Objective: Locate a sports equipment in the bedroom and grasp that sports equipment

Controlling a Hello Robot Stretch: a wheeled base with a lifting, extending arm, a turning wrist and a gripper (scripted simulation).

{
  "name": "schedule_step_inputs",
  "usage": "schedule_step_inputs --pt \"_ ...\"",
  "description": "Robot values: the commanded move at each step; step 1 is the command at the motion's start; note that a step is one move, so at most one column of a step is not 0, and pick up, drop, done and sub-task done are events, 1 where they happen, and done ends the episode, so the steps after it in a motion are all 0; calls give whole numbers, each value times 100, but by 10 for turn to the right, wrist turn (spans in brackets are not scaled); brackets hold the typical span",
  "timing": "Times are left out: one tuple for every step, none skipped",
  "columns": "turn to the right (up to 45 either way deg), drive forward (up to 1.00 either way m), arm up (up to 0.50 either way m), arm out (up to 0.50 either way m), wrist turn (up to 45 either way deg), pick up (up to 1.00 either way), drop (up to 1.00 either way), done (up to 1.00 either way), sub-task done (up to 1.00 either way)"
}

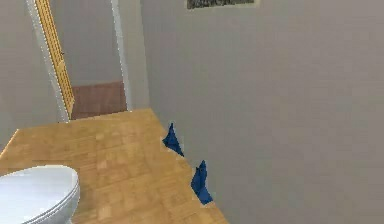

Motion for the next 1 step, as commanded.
schedule_step_inputs --pt "0 80 0 0 0 0 0 0 0"
